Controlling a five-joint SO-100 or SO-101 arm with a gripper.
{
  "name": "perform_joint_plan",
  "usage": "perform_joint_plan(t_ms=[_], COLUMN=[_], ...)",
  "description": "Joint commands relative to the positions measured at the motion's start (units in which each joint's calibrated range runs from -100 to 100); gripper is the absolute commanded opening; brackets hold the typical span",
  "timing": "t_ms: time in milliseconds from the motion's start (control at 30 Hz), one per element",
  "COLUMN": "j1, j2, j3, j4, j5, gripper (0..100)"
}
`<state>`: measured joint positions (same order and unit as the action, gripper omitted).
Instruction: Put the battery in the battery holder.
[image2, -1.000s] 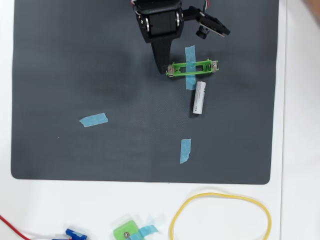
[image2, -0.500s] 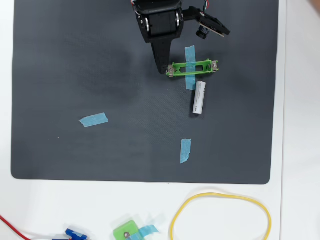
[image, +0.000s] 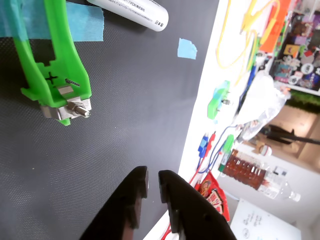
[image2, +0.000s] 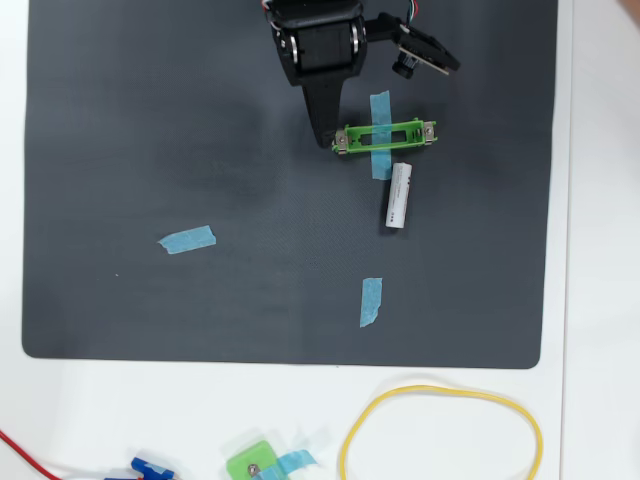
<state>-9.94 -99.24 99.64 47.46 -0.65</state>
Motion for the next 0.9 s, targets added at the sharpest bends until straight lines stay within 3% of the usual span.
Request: perform_joint_plan(t_ms=[0,867], j1=[0.3,-0.2], j2=[-0.1,0.2], j3=[0.4,-4.0], j4=[-1.2,1.8], j5=[-0.4,0.1], gripper=[0,0])
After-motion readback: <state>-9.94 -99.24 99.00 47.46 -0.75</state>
